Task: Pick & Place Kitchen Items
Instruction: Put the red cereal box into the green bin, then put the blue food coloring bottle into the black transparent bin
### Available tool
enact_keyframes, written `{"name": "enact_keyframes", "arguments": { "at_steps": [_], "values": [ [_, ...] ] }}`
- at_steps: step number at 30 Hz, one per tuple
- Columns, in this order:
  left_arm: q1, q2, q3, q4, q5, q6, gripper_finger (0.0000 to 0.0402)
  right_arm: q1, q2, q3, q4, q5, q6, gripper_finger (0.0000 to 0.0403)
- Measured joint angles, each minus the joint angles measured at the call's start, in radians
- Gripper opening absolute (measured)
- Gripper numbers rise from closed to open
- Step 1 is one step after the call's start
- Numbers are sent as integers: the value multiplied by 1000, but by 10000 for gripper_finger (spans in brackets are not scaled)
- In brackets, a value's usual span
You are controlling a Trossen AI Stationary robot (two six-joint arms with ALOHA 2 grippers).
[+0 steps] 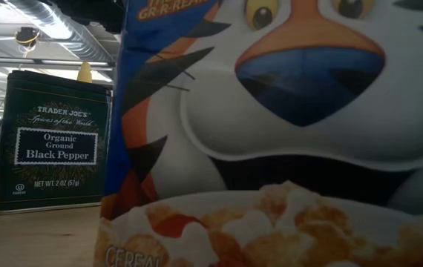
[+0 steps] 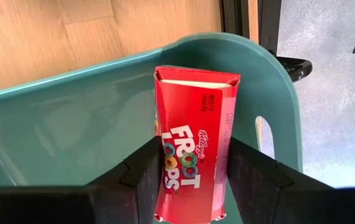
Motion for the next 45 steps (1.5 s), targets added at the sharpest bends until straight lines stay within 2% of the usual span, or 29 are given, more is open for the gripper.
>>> {"name": "enact_keyframes", "arguments": {
  "at_steps": [6, 16, 25, 36, 45],
  "values": [
    [0, 0, 0, 0, 14, 8, 253, 0, 0, 0, 0, 0, 0, 172],
    [0, 0, 0, 0, 42, 10, 253, 0, 0, 0, 10, 12, 0, 234],
    [0, 0, 0, 10, 42, 53, 253, 0, 0, 14, 17, 20, -20, 238],
    [0, 0, 0, 24, 42, 119, 253, 26, 0, 223, -226, 11, 21, 238],
    [0, 0, 0, 25, 42, 103, 253, 132, 0, 433, -406, 10, 123, 238]
  ]
}}
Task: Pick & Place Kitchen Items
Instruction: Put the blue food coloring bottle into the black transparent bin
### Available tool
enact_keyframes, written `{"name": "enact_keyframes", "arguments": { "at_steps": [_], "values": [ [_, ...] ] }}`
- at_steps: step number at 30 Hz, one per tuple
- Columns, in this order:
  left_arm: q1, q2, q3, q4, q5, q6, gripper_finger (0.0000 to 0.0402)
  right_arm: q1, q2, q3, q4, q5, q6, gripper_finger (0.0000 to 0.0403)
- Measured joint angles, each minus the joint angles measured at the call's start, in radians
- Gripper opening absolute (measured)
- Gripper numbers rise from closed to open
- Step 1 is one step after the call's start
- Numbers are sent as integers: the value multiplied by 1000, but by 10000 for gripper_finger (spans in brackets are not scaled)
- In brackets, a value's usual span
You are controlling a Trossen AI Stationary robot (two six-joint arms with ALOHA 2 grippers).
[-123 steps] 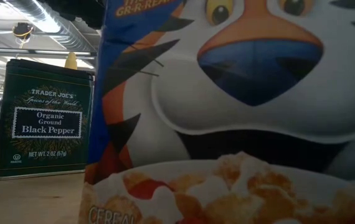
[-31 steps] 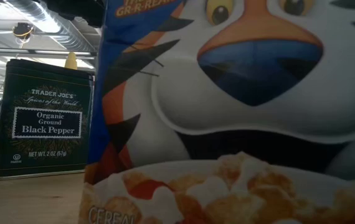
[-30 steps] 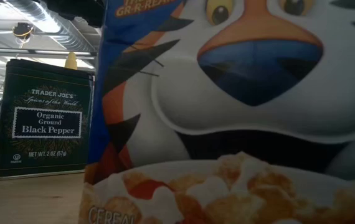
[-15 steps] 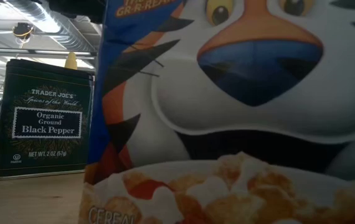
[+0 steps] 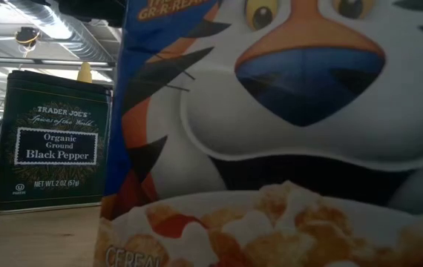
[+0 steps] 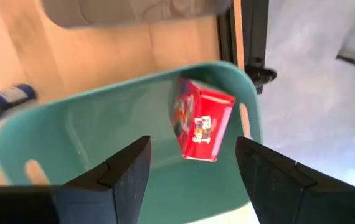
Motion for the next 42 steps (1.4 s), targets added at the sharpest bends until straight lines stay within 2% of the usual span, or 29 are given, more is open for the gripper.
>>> {"name": "enact_keyframes", "arguments": {
  "at_steps": [5, 10, 13, 15, 19, 23, 25, 28, 37, 42],
  "values": [
    [0, 0, 0, -1, 0, -49, 253, 108, -28, 60, 3, -25, 65, 238],
    [0, 0, 0, -1, 0, -111, 253, 225, -68, 62, 1, -45, 141, 238],
    [0, 0, 0, -2, 1, -156, 253, 291, -92, 62, 1, -104, 231, 238],
    [0, 0, 0, -2, 2, -186, 253, 330, -103, 62, 1, -148, 302, 238],
    [0, 0, 0, -2, 3, -230, 253, 408, -120, 54, 1, -158, 477, 238],
    [0, 0, 0, -2, 3, -285, 253, 467, -120, 23, 2, -158, 752, 238],
    [0, 0, 0, -5, 3, -307, 253, 495, -120, -3, 1, -158, 891, 238],
    [0, 0, 0, -14, 3, -326, 253, 538, -119, -68, 1, -163, 1017, 238],
    [-3, 6, 0, -39, 3, -351, 253, 607, -119, -307, 1, -218, 1280, 238],
    [-8, 23, 0, -60, 3, -358, 253, 613, -177, -436, 4, -218, 1407, 238]
  ]
}}
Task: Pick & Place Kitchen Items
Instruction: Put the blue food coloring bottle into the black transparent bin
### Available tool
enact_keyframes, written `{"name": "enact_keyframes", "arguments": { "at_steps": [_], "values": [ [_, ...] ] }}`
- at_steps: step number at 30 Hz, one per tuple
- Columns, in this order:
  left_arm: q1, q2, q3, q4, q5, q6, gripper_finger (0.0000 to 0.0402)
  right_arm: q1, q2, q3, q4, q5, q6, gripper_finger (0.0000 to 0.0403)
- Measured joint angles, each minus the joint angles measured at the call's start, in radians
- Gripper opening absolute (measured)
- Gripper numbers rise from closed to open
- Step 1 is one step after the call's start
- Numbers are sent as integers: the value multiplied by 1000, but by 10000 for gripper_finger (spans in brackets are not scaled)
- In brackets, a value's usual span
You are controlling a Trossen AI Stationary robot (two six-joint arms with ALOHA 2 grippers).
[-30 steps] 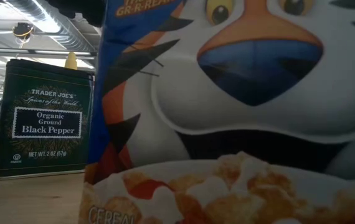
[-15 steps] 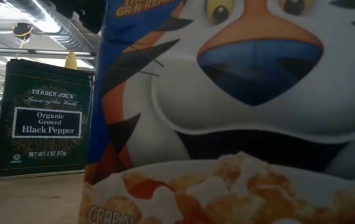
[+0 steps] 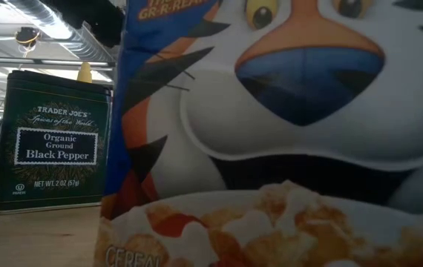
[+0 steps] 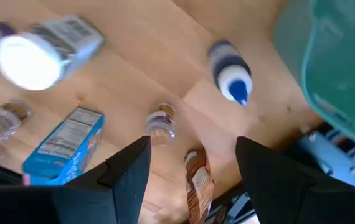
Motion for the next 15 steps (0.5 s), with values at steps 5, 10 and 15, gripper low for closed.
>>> {"name": "enact_keyframes", "arguments": {
  "at_steps": [5, 10, 15],
  "values": [
    [0, 34, 0, 0, 0, 0, 253, 0, -95, -134, -1, 0, 99, 238],
    [0, 74, 0, -18, 0, 0, 253, 0, -131, -200, 5, 1, 213, 238],
    [0, 85, 0, -20, 0, 0, 253, 0, -131, -221, 85, 18, 198, 238]
  ]
}}
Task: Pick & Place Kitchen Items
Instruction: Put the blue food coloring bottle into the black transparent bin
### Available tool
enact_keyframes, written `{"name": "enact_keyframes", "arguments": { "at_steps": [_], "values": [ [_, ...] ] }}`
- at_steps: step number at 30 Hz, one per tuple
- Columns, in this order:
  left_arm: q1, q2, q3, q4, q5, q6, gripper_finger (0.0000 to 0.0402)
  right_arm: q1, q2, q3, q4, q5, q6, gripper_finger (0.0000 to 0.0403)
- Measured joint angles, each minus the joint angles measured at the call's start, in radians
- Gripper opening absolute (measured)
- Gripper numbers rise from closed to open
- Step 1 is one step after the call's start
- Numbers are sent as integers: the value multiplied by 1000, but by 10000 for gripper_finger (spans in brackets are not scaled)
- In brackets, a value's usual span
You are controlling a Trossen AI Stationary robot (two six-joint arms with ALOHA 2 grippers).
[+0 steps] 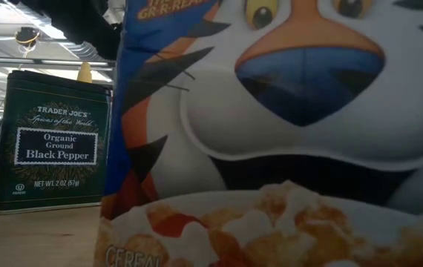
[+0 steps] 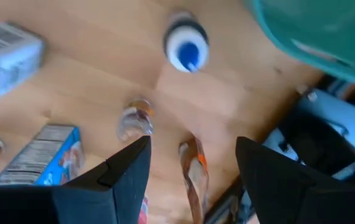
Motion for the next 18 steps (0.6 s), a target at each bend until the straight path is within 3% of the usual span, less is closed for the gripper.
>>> {"name": "enact_keyframes", "arguments": {
  "at_steps": [8, 18],
  "values": [
    [0, -6, 0, 3, 0, 16, 253, 0, 0, -2, 27, 123, -58, 238],
    [0, -6, 0, 3, -3, 18, 253, 0, 0, -2, 57, 122, -50, 238]
  ]
}}
